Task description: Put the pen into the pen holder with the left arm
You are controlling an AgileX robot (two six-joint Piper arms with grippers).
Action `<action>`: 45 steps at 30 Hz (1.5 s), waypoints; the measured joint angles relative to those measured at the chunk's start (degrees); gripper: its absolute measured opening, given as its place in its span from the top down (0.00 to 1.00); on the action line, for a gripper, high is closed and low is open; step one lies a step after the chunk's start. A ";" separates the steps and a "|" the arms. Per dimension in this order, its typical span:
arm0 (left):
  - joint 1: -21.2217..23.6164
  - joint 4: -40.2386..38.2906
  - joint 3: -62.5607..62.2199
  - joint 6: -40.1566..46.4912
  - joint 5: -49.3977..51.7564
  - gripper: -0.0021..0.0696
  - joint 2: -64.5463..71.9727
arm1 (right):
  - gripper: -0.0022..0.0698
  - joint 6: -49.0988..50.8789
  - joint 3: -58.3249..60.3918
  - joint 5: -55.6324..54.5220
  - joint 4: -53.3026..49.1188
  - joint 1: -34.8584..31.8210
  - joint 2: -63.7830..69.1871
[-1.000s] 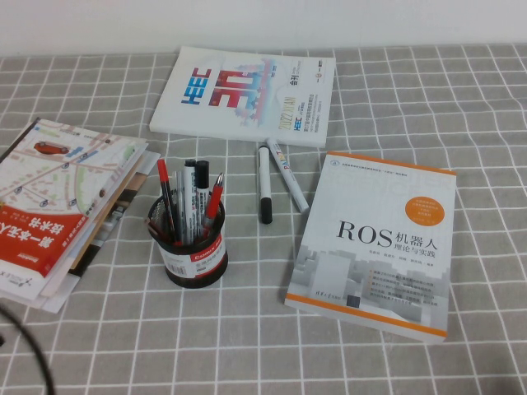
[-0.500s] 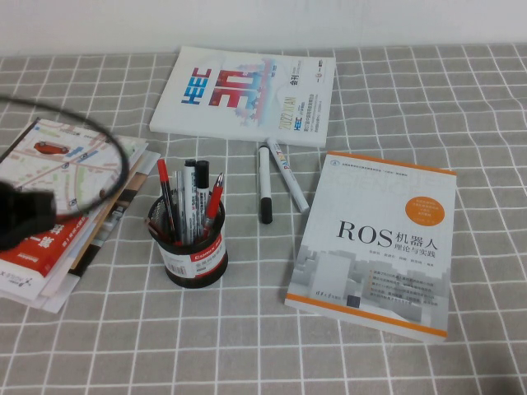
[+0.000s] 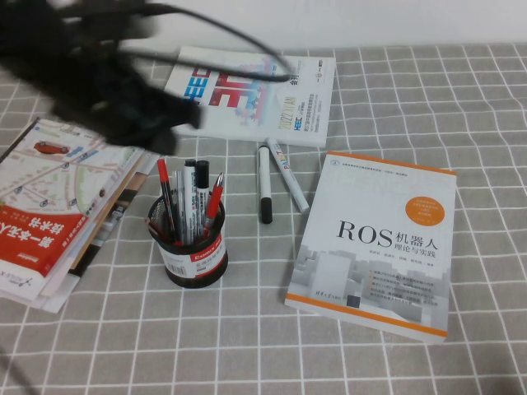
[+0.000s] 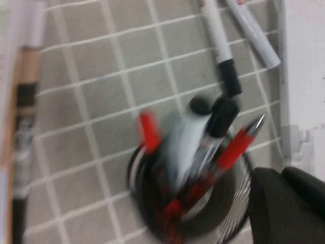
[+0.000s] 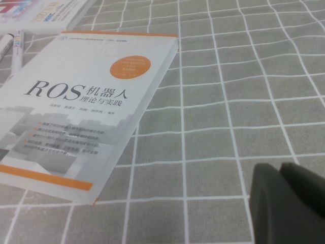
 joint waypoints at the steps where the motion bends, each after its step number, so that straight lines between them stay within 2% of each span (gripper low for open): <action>1: -0.94 0.30 -2.80 -0.14 1.08 0.97 2.55 | 0.99 0.00 0.00 0.00 0.00 0.00 0.00; 8: -5.54 2.72 -20.90 -0.40 7.08 0.97 17.29 | 0.99 0.00 0.00 0.00 0.00 0.00 0.00; 15: -7.06 2.84 -32.64 -1.03 7.83 0.97 27.73 | 0.99 0.00 0.00 0.00 0.00 0.00 0.00; 33: -7.89 3.25 -35.59 -2.47 7.83 0.96 40.39 | 0.99 0.00 0.00 0.00 0.00 0.00 0.00; 35: -8.00 3.25 -35.59 -1.84 7.83 0.90 40.53 | 0.99 0.00 0.00 0.00 0.00 0.00 0.00; 41: -8.00 3.25 -35.59 -1.84 6.39 0.59 40.53 | 0.99 0.00 0.00 0.00 0.00 0.00 0.00; 45: -8.00 3.25 -35.59 -2.15 2.88 0.53 40.76 | 0.99 0.00 0.00 0.00 0.00 0.00 0.00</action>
